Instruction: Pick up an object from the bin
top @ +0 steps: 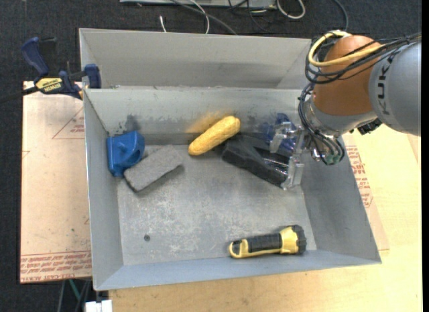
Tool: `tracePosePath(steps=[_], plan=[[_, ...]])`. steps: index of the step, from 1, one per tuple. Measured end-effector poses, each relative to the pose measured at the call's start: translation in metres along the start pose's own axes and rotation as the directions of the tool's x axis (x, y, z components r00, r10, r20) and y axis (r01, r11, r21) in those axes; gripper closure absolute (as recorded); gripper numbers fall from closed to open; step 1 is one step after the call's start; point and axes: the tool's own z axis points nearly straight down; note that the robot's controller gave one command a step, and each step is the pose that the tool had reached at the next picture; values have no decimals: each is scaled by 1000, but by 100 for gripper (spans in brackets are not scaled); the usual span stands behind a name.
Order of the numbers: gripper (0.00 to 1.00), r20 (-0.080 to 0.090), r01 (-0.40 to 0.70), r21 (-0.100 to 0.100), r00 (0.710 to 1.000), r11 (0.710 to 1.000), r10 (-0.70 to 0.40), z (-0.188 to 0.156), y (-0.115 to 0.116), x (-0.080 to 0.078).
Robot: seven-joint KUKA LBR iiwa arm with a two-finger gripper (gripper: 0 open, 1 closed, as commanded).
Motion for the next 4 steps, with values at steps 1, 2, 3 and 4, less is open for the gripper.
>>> tracePosePath(steps=[1, 2, 3, 4], plan=[[0, -3, -380, -1, 925, 925, 380, 3, 5, 16], [0, 0, -334, -1, 943, 943, 334, 12, 2, 10], [100, 29, -538, -15, 842, 843, 539, 52, 3, 8], [100, 29, -538, -15, 842, 843, 538, 52, 3, 8]])
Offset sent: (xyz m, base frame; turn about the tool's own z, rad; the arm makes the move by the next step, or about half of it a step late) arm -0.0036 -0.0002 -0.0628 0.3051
